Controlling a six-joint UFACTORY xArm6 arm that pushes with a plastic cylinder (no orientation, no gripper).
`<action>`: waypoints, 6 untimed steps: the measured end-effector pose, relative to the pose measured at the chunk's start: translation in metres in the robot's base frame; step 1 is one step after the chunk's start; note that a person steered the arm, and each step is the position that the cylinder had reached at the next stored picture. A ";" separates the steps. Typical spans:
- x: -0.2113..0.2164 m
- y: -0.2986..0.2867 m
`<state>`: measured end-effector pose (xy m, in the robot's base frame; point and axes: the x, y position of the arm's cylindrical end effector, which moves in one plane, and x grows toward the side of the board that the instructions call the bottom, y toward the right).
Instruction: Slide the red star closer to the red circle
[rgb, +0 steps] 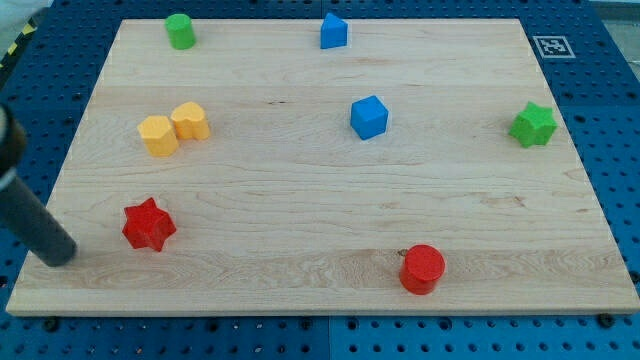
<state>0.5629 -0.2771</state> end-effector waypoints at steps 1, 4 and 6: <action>-0.027 0.034; -0.015 0.162; -0.004 0.238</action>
